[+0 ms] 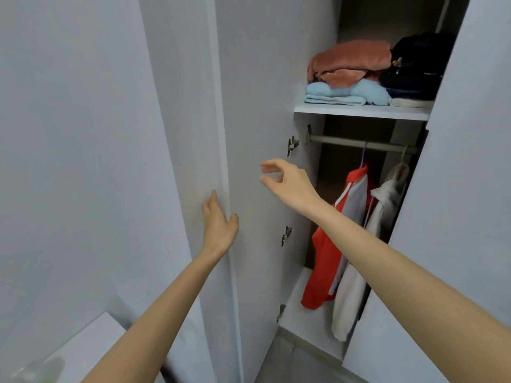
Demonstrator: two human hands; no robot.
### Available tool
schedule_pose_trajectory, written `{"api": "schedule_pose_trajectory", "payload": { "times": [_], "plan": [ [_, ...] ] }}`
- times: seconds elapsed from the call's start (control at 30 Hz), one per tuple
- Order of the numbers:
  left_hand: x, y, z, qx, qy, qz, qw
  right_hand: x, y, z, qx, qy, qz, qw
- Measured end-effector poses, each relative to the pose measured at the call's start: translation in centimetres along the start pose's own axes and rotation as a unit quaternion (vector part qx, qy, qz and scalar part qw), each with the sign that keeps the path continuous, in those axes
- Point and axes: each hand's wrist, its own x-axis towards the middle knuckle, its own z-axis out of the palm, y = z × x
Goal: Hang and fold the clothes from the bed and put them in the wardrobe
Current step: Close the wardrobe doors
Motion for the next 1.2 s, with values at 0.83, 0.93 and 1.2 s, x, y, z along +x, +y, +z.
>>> {"api": "schedule_pose_trajectory", "payload": {
  "times": [0.83, 0.93, 1.2],
  "plan": [
    [3.9, -2.2, 0.3, -0.117, -0.186, 0.127, 0.967, 2.8, -2.1, 4.7, -0.17, 0.289, -0.107, 0.936],
    [3.3, -1.3, 2.0, -0.114, -0.216, 0.144, 0.959, 1.5, -1.2, 2.5, -0.181, 0.287, -0.083, 0.937],
    [2.0, 2.9, 8.1, -0.155, -0.327, 0.12, 0.925, -1.8, 3.5, -3.5, -0.245, 0.335, -0.046, 0.909]
  ]
}}
